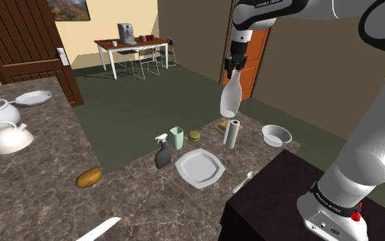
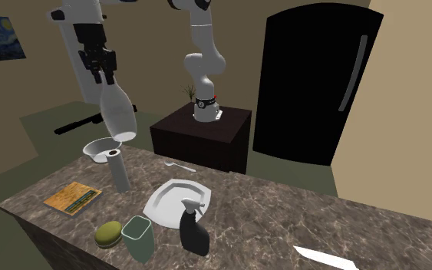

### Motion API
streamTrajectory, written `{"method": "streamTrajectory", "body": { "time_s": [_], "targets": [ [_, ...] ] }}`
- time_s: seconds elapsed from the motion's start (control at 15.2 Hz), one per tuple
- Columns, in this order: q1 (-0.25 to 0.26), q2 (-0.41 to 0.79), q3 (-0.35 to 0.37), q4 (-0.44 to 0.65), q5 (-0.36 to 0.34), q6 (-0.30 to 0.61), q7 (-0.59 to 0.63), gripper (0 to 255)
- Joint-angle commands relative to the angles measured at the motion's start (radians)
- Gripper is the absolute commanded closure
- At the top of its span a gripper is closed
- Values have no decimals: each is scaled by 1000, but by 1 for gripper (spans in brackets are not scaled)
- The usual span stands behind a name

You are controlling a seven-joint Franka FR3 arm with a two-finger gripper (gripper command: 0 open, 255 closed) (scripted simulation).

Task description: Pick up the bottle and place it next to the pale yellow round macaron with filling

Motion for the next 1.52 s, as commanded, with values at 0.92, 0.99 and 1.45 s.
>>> {"method": "streamTrajectory", "body": {
  "time_s": [0.92,0.99,1.45],
  "targets": [
    [0,45,0,-160,5,205,-7,255],
    [-1,49,1,-168,6,218,-8,255],
    [-1,85,1,-219,10,304,-11,255]
  ]
}}
